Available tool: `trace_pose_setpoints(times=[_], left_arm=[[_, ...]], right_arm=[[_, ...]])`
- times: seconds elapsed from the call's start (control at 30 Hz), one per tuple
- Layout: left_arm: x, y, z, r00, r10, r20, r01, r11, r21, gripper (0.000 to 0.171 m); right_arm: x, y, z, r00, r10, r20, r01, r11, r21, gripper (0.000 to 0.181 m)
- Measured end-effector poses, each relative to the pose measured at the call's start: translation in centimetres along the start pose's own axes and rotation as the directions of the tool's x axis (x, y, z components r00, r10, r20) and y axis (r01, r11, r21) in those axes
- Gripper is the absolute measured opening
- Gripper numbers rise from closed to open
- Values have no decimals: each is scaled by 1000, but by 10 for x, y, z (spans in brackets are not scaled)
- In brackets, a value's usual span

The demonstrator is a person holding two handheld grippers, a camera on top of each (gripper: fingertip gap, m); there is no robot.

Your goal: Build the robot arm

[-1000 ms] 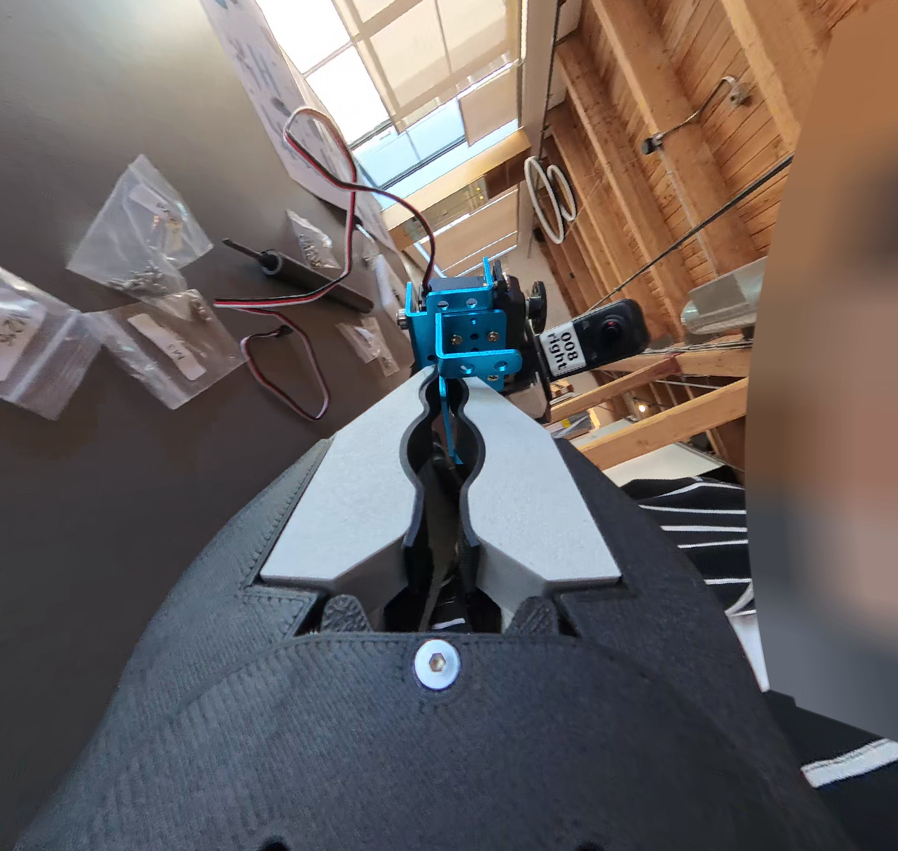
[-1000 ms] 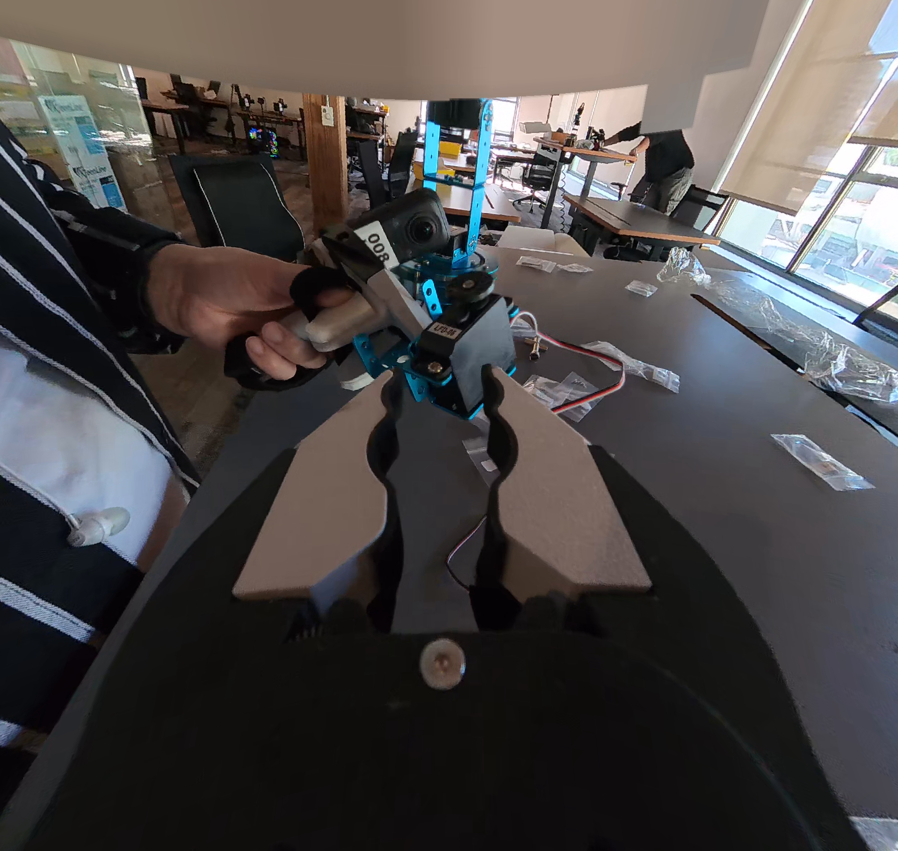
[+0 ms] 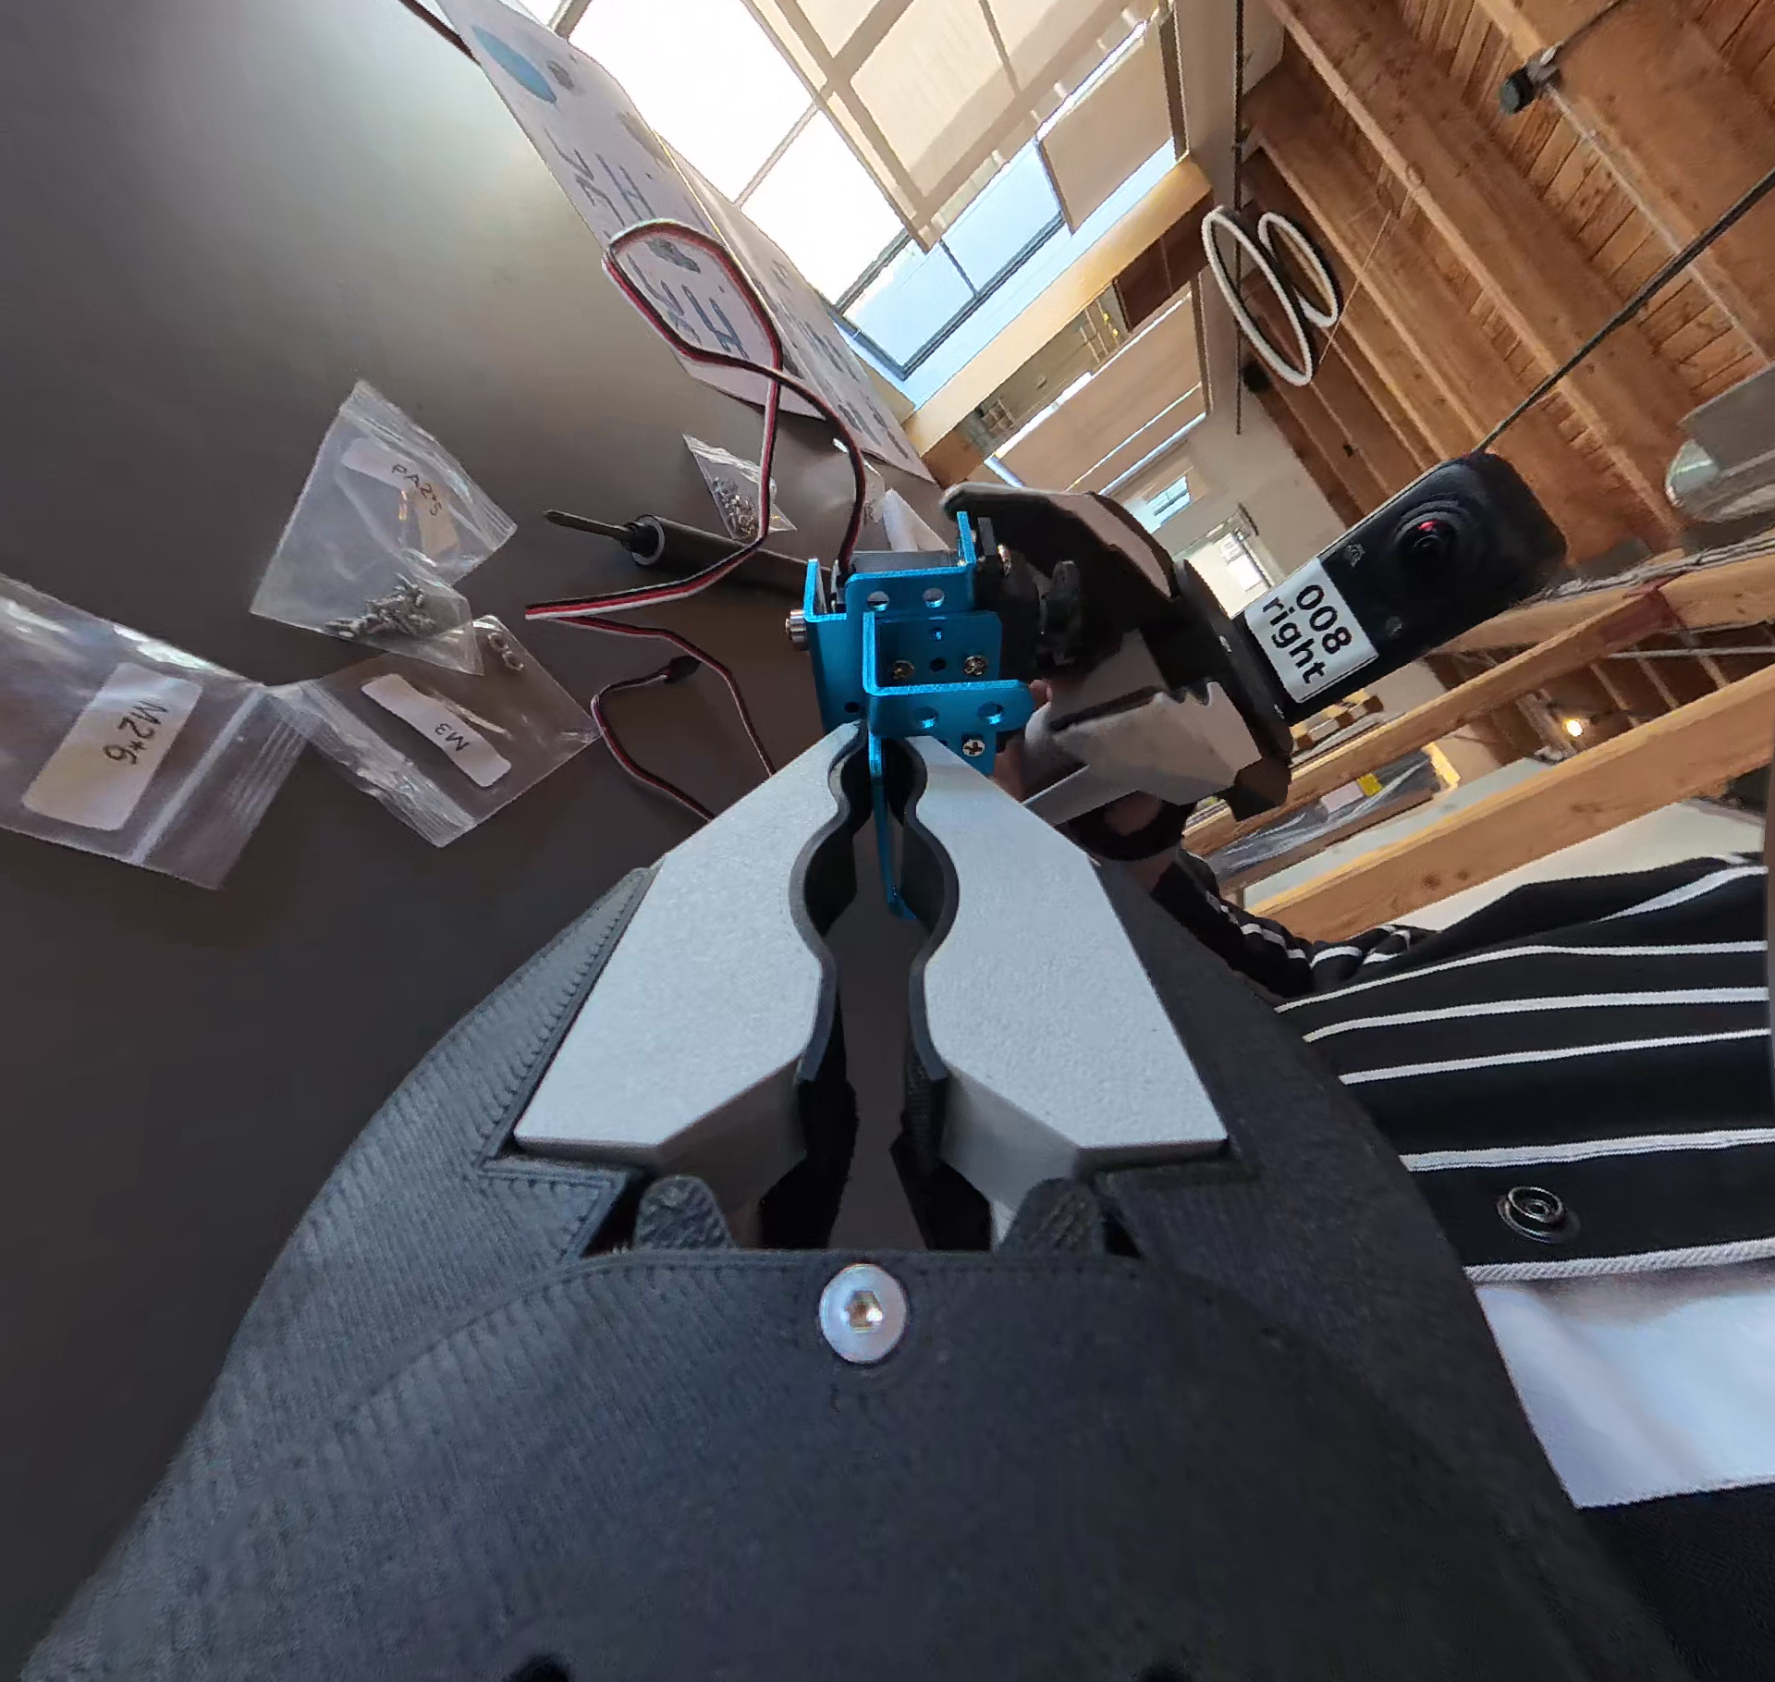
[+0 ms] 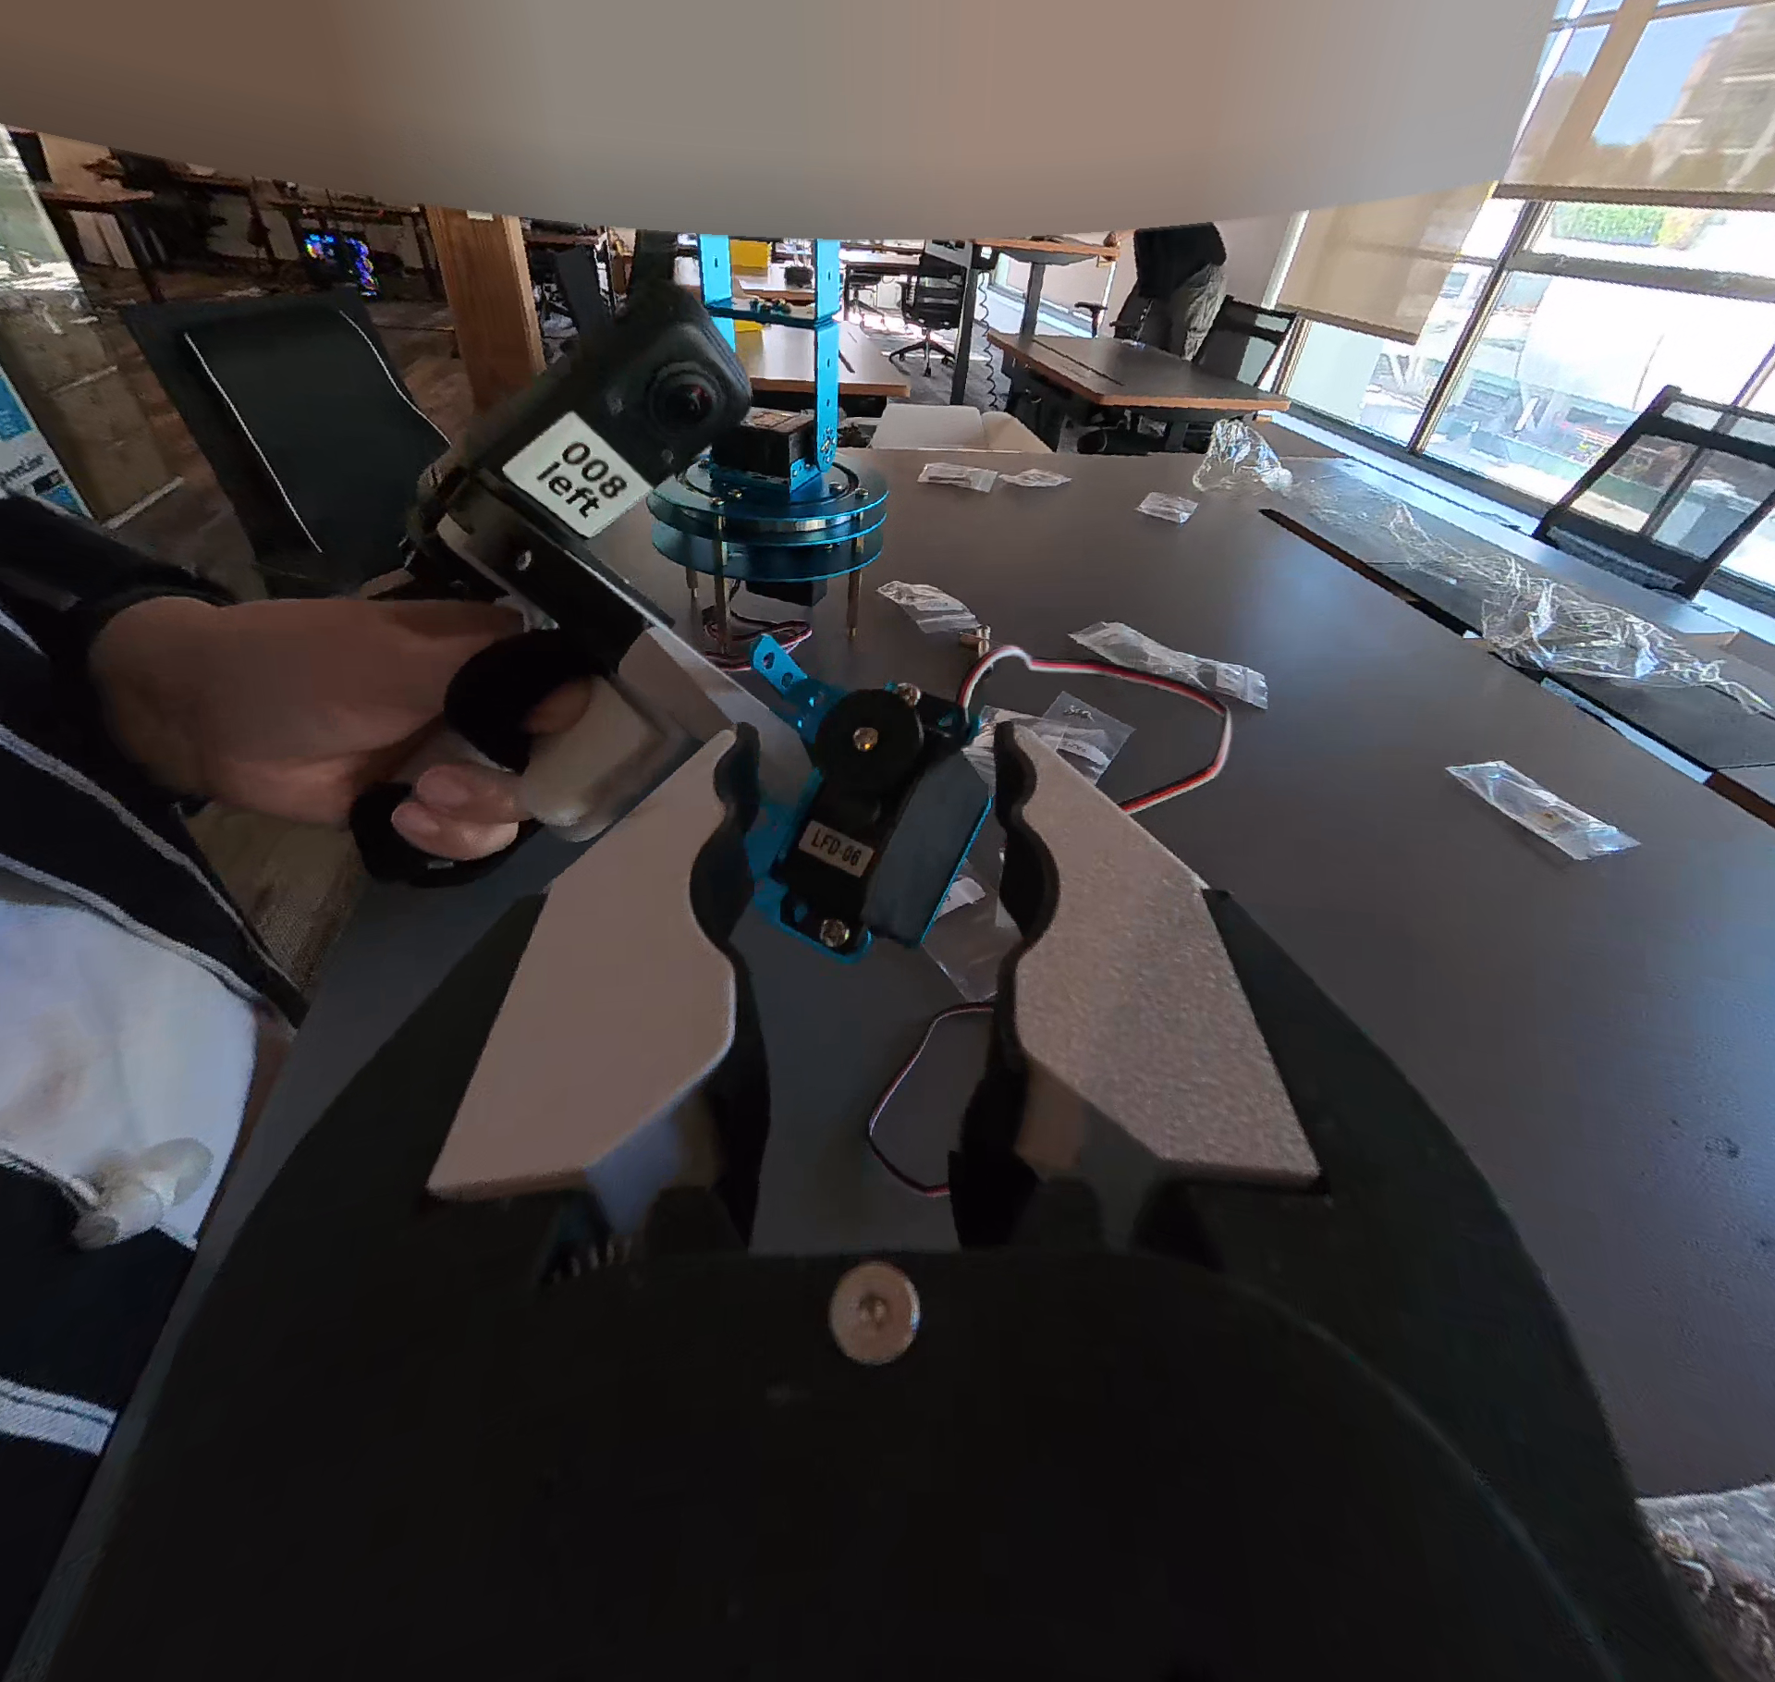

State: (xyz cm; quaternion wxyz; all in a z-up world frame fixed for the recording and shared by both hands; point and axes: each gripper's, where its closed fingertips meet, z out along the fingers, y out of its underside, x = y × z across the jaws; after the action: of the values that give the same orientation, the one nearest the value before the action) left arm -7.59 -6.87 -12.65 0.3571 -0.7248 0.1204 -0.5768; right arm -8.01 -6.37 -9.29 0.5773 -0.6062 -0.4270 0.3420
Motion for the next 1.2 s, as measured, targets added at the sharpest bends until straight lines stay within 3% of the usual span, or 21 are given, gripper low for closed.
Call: trace_pose_setpoints(times=[0.43, 0.7, 0.97, 1.2], left_arm=[[10, -2, 3, 979, -159, -125, 162, 987, 11, 0], [12, -4, 6, 982, -147, -122, 150, 989, 14, 0], [13, -2, 6, 990, -109, -91, 109, 994, 0, 0], [5, 1, 5, 1000, 6, 28, -5, 1000, -22, 0]], right_arm=[[5, -20, -16, 990, 118, 77, -124, 989, 85, 44], [8, -26, -25, 985, 126, 120, -138, 986, 94, 38], [2, -12, -15, 998, -1, 60, 0, 1000, 26, 41], [9, 0, -11, 1000, 15, 20, -14, 1000, -19, 32]])
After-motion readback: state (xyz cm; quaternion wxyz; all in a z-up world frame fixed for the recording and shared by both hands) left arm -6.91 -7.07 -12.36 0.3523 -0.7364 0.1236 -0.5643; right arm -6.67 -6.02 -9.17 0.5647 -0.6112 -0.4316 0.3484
